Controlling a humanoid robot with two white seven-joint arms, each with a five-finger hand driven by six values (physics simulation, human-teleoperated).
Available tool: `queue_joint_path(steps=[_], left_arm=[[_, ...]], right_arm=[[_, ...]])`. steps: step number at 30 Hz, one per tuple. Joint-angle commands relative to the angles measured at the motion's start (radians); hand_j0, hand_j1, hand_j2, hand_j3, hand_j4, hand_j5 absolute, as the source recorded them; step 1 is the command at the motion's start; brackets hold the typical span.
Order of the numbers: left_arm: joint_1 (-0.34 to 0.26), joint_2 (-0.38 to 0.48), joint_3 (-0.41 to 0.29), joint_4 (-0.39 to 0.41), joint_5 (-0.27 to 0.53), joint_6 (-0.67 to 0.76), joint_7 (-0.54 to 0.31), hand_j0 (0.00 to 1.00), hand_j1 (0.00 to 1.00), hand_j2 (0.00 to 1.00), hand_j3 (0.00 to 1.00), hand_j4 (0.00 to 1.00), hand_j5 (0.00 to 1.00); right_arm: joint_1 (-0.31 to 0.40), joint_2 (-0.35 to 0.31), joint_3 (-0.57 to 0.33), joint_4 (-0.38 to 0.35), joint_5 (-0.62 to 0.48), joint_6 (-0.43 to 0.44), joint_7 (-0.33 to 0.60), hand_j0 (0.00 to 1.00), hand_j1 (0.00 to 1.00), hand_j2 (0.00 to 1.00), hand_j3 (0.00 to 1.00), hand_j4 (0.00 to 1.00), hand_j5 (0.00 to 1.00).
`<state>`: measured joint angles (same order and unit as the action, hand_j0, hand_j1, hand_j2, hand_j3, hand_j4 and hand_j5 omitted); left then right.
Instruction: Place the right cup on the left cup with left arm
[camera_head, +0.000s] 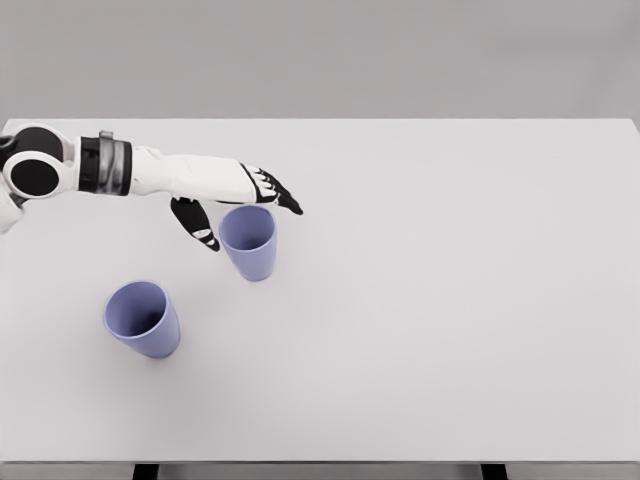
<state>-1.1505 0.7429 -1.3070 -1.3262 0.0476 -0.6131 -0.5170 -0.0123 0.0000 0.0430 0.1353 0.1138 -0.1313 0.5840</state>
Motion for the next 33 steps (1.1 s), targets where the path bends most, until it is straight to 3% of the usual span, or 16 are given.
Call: queue_joint_path(steps=[1, 24, 26, 29, 30, 33], left_arm=[[0.000, -0.002, 0.002, 0.002, 0.005, 0.002, 0.002, 1.00, 1.00, 1.00, 1.00, 1.00, 1.00], [0.057, -0.031, 0.005, 0.030, -0.054, 0.002, 0.060, 1.00, 1.00, 1.00, 1.00, 1.00, 1.00], [0.058, -0.023, 0.005, 0.028, -0.052, 0.002, 0.061, 0.83, 0.83, 0.83, 0.83, 0.83, 0.83], [0.063, -0.017, 0.005, 0.028, -0.052, 0.002, 0.061, 0.80, 0.80, 0.80, 0.80, 0.80, 0.80], [0.067, -0.016, 0.006, 0.028, -0.052, 0.002, 0.060, 0.69, 0.69, 0.69, 0.69, 0.69, 0.69], [0.069, -0.016, 0.006, 0.025, -0.048, 0.002, 0.058, 0.57, 0.57, 0.57, 0.57, 0.57, 0.57]], right_arm=[[0.000, 0.000, 0.000, 0.001, 0.001, -0.001, 0.000, 1.00, 1.00, 1.00, 1.00, 1.00, 1.00], [0.000, 0.000, 0.000, 0.000, 0.001, -0.001, 0.000, 1.00, 1.00, 1.00, 1.00, 1.00, 1.00], [0.000, 0.000, 0.000, 0.000, 0.001, -0.001, 0.000, 1.00, 1.00, 1.00, 1.00, 1.00, 1.00], [0.000, 0.000, 0.000, 0.001, 0.001, -0.001, 0.000, 1.00, 1.00, 1.00, 1.00, 1.00, 1.00], [0.000, 0.000, 0.000, 0.000, 0.001, -0.001, 0.000, 1.00, 1.00, 1.00, 1.00, 1.00, 1.00], [0.000, 0.000, 0.000, 0.001, 0.001, -0.001, 0.000, 1.00, 1.00, 1.00, 1.00, 1.00, 1.00]])
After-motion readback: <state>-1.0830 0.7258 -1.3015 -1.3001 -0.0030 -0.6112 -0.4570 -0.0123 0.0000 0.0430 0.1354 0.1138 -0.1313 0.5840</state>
